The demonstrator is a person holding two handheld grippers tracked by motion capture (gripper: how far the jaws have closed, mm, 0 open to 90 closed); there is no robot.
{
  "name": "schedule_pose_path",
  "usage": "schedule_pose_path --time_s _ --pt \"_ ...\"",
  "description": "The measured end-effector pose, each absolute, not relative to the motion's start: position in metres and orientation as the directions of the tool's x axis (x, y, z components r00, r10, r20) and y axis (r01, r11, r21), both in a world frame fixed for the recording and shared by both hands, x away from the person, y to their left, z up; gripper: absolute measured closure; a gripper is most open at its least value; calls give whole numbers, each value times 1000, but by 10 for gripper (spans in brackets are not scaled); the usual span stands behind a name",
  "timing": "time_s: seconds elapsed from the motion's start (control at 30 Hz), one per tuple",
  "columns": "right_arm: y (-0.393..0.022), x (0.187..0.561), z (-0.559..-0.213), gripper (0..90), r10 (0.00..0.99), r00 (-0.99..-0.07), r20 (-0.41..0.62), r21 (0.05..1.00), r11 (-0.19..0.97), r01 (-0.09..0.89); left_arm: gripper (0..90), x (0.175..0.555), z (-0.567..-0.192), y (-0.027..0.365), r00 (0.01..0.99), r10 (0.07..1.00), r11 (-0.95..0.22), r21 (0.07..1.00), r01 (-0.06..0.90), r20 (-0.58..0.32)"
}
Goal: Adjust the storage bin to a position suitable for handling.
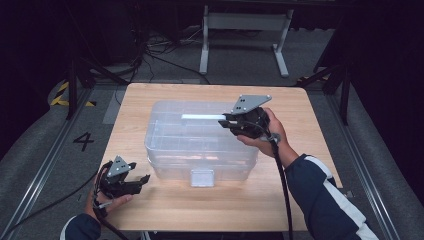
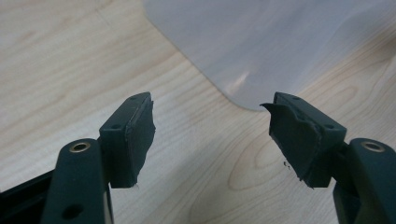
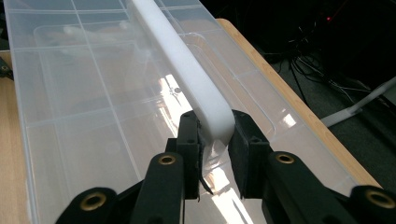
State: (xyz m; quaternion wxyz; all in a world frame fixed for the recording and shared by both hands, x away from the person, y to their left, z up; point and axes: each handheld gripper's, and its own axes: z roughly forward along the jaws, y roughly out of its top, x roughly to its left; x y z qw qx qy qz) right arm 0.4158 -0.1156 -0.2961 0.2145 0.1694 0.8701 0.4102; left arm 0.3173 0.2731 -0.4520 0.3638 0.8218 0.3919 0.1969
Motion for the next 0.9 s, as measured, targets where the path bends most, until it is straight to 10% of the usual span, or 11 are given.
schedule_pose_path --time_s 0.9 --pt "-114 433 -277 741 473 -859 -194 766 620 169 627 313 -401 260 667 744 -387 840 381 41"
